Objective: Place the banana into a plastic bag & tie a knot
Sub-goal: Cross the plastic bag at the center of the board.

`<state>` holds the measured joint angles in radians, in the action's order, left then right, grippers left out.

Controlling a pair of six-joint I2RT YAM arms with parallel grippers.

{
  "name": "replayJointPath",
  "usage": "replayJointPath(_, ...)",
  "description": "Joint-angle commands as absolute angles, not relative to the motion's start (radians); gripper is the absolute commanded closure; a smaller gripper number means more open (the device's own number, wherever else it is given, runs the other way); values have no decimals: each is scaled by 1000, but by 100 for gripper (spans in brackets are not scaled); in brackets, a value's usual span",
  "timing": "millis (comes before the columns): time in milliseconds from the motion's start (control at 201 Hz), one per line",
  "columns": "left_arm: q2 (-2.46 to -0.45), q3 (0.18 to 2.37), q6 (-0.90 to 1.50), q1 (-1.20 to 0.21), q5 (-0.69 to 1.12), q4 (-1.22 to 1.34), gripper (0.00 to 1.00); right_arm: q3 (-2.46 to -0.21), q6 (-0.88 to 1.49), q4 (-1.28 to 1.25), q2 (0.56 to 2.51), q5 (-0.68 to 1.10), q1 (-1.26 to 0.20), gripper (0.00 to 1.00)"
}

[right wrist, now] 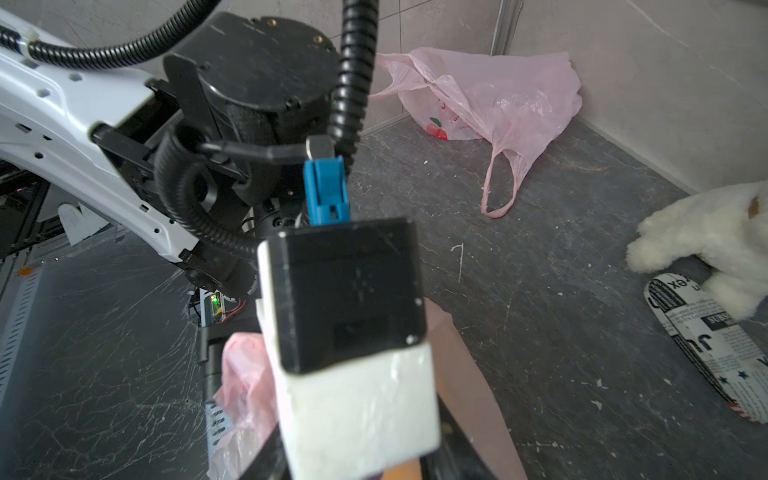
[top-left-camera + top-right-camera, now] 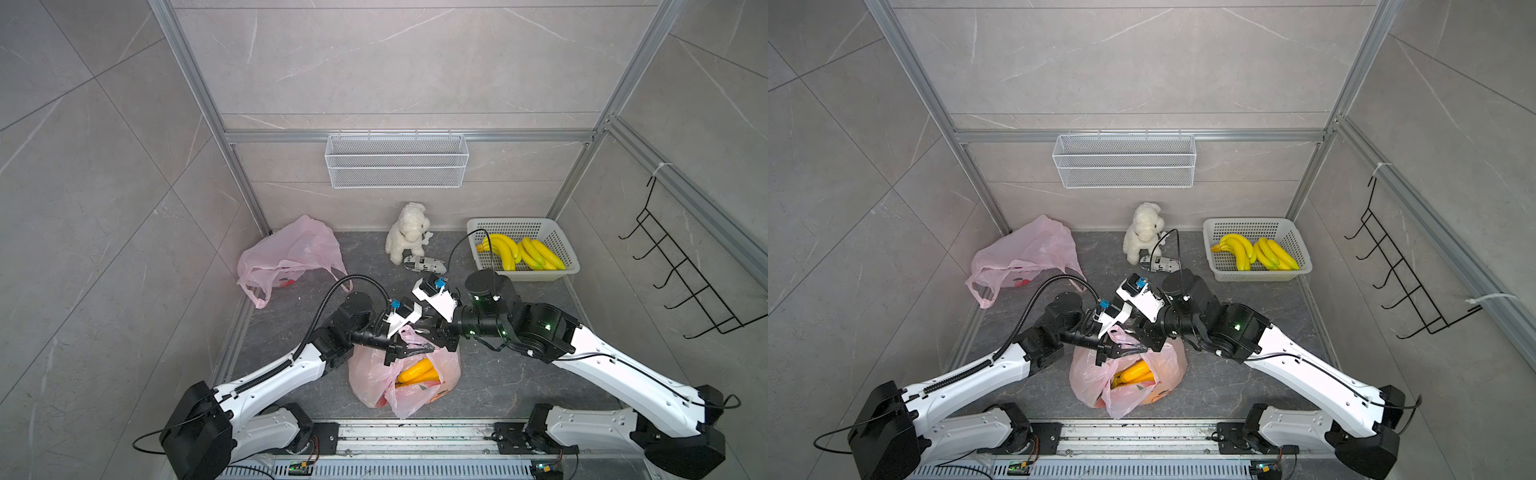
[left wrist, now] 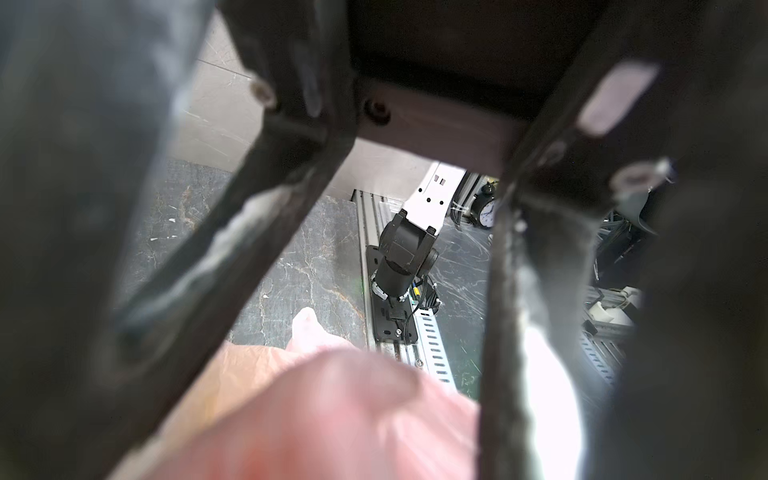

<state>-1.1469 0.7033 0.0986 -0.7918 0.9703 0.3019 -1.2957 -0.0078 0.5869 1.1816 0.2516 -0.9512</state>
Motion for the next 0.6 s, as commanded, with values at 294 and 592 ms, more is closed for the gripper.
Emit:
replayJointPath(294, -1094, 715, 91, -785, 884, 288, 97, -1248, 30, 566, 1094, 33, -951, 100)
replayJointPath(592, -1098, 699, 156, -738, 846, 301, 97, -1212, 49, 542, 1012, -129, -950, 100)
